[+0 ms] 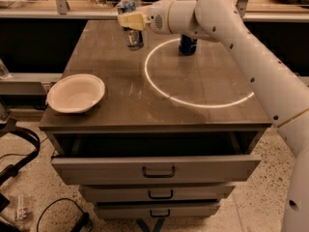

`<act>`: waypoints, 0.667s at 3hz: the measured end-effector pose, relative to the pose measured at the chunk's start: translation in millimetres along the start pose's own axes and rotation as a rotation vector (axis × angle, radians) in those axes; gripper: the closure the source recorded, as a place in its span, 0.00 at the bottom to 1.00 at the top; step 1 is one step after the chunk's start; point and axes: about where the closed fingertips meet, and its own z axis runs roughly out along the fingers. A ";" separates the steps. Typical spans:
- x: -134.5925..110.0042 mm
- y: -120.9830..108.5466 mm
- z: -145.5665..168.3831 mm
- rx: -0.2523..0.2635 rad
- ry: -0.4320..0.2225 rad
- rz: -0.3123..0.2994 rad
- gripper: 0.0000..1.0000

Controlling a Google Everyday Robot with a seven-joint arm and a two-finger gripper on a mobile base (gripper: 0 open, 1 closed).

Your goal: Place redbull can upright

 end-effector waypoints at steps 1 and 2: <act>2.1 -2.8 -1.9 0.017 -0.087 0.030 1.00; 6.5 -0.2 -1.5 0.022 -0.130 0.036 1.00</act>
Offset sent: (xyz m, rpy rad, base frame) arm -0.0032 -0.0084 -0.0107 0.1694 -0.0618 -0.0519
